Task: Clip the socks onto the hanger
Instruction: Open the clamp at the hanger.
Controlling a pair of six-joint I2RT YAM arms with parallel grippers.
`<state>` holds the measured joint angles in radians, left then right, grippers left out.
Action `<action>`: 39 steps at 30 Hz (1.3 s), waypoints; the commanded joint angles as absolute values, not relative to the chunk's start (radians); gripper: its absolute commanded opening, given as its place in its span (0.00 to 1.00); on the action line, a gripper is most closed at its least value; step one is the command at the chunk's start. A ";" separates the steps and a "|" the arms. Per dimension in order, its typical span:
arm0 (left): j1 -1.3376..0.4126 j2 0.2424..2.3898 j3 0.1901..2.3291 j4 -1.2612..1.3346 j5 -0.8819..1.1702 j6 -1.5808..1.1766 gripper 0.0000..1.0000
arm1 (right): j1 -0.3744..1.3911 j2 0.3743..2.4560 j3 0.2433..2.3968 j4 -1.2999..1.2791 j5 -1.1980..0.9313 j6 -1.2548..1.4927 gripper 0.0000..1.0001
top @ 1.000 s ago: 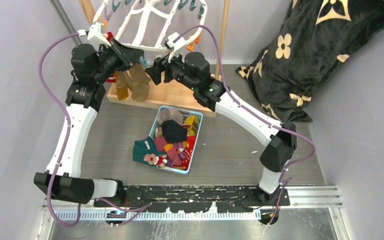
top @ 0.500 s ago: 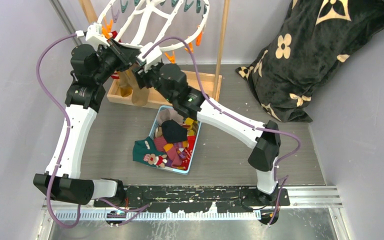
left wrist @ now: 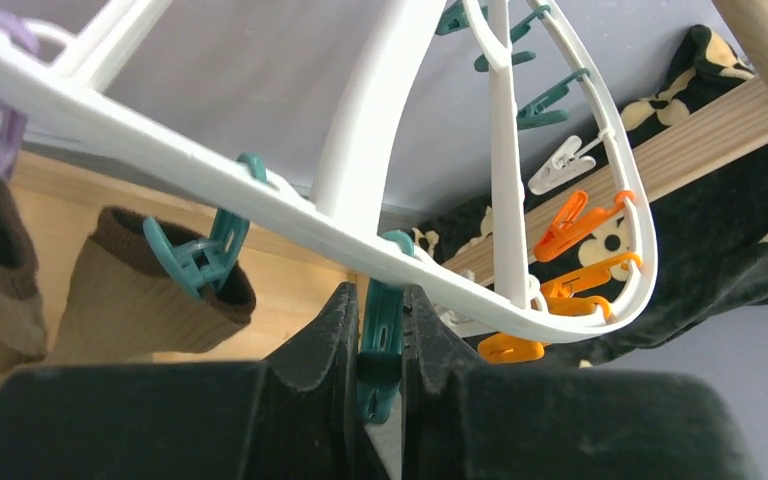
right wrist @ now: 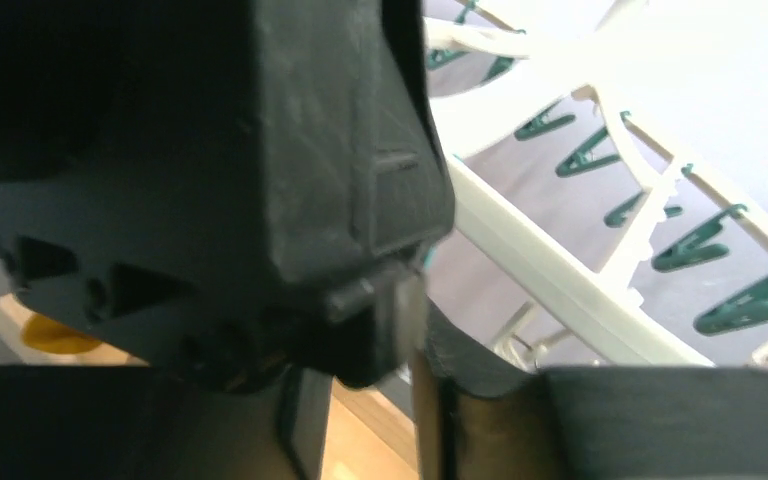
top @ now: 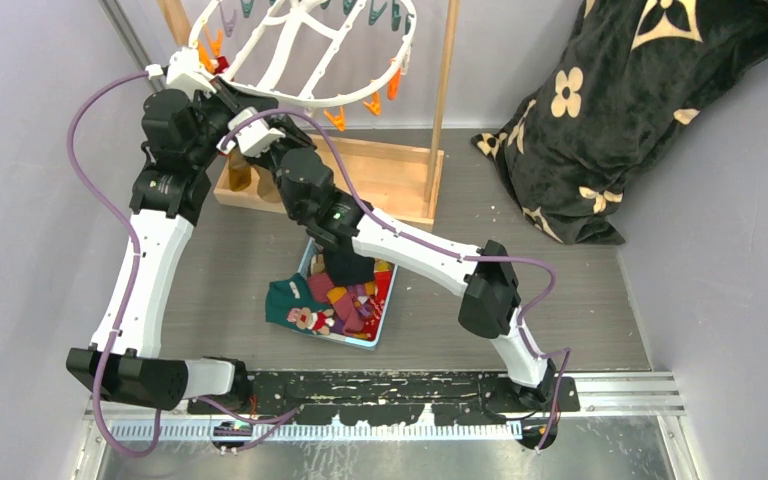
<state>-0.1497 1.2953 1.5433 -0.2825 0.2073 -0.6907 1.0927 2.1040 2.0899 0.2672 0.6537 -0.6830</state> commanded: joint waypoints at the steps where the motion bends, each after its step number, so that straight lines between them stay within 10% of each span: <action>1: -0.153 1.258 1.566 -0.260 0.195 -0.698 0.00 | 1.110 2.099 2.114 0.414 0.696 -0.825 0.22; 3: -0.154 1.255 1.566 -0.265 0.194 -0.698 0.04 | 1.109 2.091 2.102 0.435 0.697 -0.809 0.03; 7: -0.154 1.245 1.563 -0.284 0.203 -0.706 0.57 | 1.105 2.036 2.025 0.490 0.659 -0.718 0.01; 11: -0.151 1.218 1.551 -0.306 0.217 -0.716 0.80 | 1.076 1.934 1.930 0.427 0.553 -0.487 0.01; 24: -0.127 1.218 1.472 -0.161 0.433 -0.830 0.59 | 0.920 1.756 1.765 0.329 0.196 0.154 0.01; 39: -0.131 1.249 1.500 -0.102 0.483 -0.876 0.67 | 0.914 1.786 1.824 0.309 0.103 0.256 0.01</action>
